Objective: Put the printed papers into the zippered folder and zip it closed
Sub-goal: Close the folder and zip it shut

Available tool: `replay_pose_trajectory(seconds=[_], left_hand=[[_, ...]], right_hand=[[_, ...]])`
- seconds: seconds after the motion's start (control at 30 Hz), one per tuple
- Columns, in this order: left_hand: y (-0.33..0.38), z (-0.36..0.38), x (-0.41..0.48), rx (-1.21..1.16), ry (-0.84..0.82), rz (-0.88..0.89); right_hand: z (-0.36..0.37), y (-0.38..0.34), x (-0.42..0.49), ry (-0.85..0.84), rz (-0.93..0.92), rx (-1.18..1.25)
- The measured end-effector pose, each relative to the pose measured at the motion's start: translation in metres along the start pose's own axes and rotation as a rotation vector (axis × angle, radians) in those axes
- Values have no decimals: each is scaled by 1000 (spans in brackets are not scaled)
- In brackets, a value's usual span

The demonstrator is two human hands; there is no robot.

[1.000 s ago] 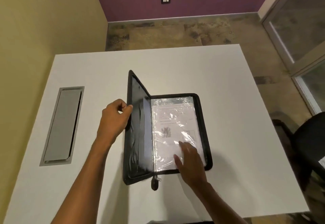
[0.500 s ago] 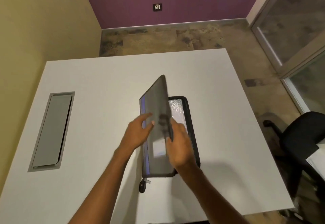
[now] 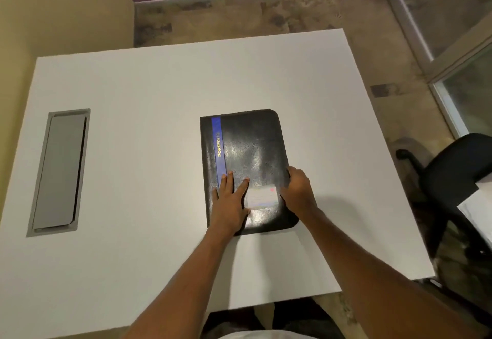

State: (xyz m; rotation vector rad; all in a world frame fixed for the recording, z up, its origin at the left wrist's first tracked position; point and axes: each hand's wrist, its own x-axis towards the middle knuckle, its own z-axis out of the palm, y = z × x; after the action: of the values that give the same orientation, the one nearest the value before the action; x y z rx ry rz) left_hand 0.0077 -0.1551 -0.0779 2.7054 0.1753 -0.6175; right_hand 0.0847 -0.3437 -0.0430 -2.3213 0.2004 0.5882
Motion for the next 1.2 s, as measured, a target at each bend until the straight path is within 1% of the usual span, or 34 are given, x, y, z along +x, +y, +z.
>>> replay_pose_trajectory(seconds=[0.07, 0.13, 0.17, 0.23, 0.27, 0.33, 0.37, 0.43, 0.5, 0.57, 0.67, 0.77, 0.83, 0.93, 1.0, 1.07, 1.13, 1.2], left_hand=[[0, 5, 1, -1, 12, -1], [-2, 5, 0, -25, 18, 10], [-3, 4, -3, -64, 37, 21], [-8, -2, -12, -236, 130, 16], [-12, -5, -20, -326, 191, -11], [-24, -8, -40, -424, 307, -82], [-31, -8, -50, -450, 349, -109], [-46, -3, -70, -489, 398, -157], [-60, 4, -88, -540, 390, -230], [-71, 12, -103, -562, 316, -290], [-79, 23, -116, -480, 205, -283], [-80, 28, -120, -475, 174, -301], [-80, 29, -120, -500, 182, -340], [-78, 29, -119, -595, 200, -400], [-78, 29, -119, -652, 200, -426], [-80, 30, -121, -671, 189, -426], [-81, 30, -124, -655, 184, -406], [-82, 30, -127, -597, 182, -370]], right_hand=[[3, 5, -1, 10, -26, -65], [8, 10, -6, 7, -88, -203], [9, 12, -9, 13, -116, -260], [11, 10, -19, 77, -142, -325], [13, 7, -26, 134, -146, -330], [22, 2, -47, 240, -180, -259], [30, 1, -60, 256, -216, -194], [51, 1, -88, 201, -285, -92], [74, 4, -112, 53, -281, -74], [98, 9, -129, -77, -215, -91], [128, 10, -140, -152, -110, -113], [142, 3, -141, -179, -50, -109], [149, -2, -142, -176, -62, -150], [157, -12, -144, -112, -100, -208], [161, -18, -144, -88, -142, -291], [162, -24, -144, -79, -164, -432], [162, -29, -146, -142, -197, -524], [165, -29, -145, -105, -250, -559]])
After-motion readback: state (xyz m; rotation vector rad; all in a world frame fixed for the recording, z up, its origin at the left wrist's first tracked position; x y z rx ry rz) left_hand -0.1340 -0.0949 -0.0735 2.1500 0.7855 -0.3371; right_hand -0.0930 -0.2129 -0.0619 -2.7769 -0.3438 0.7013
